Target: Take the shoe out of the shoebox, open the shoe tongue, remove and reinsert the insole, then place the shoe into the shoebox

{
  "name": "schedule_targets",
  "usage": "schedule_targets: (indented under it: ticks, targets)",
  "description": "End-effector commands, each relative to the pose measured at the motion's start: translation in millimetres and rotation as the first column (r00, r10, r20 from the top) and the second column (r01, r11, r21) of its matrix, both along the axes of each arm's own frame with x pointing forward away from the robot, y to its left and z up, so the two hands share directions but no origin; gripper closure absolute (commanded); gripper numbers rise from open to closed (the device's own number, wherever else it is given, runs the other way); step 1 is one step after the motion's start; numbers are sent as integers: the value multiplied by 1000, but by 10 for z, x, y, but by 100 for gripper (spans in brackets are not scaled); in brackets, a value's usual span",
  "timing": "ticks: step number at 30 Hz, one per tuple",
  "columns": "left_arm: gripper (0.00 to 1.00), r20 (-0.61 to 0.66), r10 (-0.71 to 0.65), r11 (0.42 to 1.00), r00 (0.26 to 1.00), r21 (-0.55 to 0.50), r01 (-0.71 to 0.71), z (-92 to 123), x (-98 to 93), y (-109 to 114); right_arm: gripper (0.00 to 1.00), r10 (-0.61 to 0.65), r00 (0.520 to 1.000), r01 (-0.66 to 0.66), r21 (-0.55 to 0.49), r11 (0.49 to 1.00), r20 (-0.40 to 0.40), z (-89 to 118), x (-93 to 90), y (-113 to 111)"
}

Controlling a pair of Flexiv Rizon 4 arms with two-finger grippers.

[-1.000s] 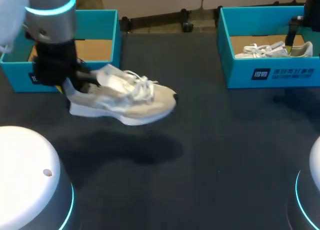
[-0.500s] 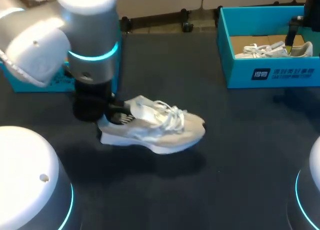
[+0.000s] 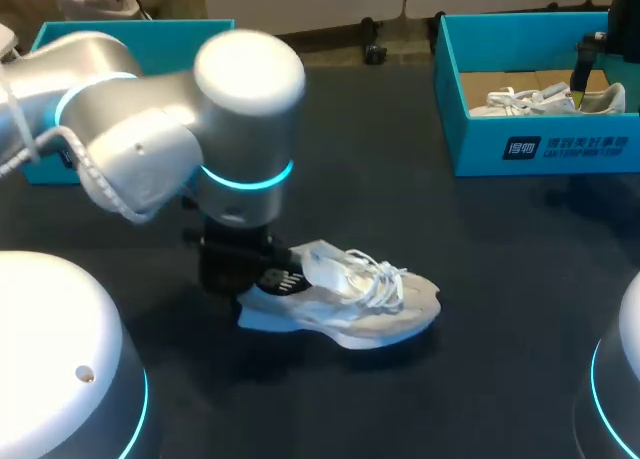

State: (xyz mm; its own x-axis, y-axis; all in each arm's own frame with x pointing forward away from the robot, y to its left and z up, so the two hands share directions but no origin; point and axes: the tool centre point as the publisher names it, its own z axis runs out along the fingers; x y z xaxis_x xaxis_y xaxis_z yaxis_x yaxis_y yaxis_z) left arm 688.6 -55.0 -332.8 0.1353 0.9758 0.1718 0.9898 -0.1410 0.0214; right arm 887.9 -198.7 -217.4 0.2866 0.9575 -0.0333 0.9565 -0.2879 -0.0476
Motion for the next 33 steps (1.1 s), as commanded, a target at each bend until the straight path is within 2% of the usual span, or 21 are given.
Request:
schedule_targets:
  ticks: [1, 19, 33]
  targets:
    - [100, 19, 8, 1000, 1000, 16, -8, -186, -21, -149, 0, -1, 1000, 1, -1, 1000, 2, -2, -6, 4]
    - [100, 28, -9, 1000, 1000, -29, 10, -510, 6, -382, 0, -1, 1000, 1, -1, 1000, 2, -2, -6, 4]
    - [100, 1, 46, 999, 999, -9, -46, -591, 4, -422, 0, -1, 1000, 1, -1, 1000, 2, -2, -6, 4]
